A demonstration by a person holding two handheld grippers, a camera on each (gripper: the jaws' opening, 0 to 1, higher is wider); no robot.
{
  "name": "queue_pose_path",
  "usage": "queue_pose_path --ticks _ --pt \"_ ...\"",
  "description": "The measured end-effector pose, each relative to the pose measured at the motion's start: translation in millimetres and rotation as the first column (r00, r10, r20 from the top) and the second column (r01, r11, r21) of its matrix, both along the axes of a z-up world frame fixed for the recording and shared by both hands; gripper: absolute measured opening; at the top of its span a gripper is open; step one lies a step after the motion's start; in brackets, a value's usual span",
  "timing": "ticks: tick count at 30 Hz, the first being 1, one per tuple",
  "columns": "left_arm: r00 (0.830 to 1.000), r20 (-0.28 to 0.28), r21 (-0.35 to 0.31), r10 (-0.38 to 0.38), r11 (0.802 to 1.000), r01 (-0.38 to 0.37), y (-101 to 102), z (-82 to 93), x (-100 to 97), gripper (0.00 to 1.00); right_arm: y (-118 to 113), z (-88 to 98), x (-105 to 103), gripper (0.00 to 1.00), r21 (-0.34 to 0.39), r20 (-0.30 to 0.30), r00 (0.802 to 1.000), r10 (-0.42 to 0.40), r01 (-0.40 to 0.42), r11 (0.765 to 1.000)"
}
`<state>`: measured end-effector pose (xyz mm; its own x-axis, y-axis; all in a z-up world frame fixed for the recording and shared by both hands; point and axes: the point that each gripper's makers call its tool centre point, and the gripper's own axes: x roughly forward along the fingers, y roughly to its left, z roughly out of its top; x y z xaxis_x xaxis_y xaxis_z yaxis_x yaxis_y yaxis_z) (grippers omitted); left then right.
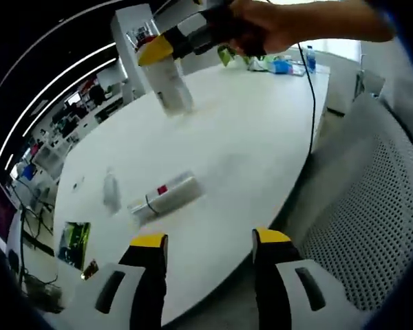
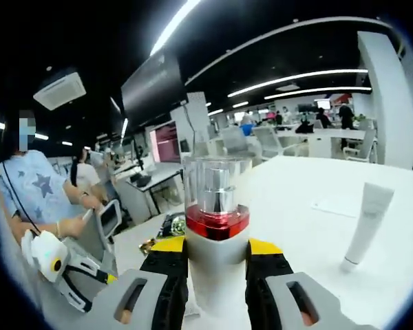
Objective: Arrange the skincare products in the storage area until every visible bottle or jar stands upright without overlapping.
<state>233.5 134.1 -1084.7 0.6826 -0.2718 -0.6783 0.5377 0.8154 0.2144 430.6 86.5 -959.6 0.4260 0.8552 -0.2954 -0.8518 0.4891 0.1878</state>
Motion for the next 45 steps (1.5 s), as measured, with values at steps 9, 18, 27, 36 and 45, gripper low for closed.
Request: queue_pose_path --ticks 9,18,27,36,45 --pt "1.000 0.004 -0.022 0.022 1.000 -0.022 0 -1.6 2.3 0.55 -4 -33.9 48 0.24 -0.038 0.055 0.998 0.003 -0.001 0.999" --pt "0.999 -0.047 -0.030 0.006 1.000 -0.007 -5 -11.2 -2.0 0.52 -13 -57.1 83 0.24 -0.117 0.111 0.994 -0.011 0.024 0.993" --pt "0.998 -0.064 -0.034 0.013 0.999 -0.015 -5 -13.9 -3.3 0.51 -21 -66.6 119 0.24 -0.105 0.122 0.988 -0.093 0.106 0.989" --pt "0.997 -0.074 -0.030 0.016 0.999 -0.018 -3 -16.0 -4.3 0.51 -24 -78.2 141 0.24 -0.104 0.131 0.983 -0.129 0.143 0.984" --pt "0.997 -0.078 -0.024 0.017 1.000 -0.019 -2 -16.9 -4.7 0.49 -26 -85.7 157 0.24 -0.106 0.149 0.978 -0.144 0.160 0.981"
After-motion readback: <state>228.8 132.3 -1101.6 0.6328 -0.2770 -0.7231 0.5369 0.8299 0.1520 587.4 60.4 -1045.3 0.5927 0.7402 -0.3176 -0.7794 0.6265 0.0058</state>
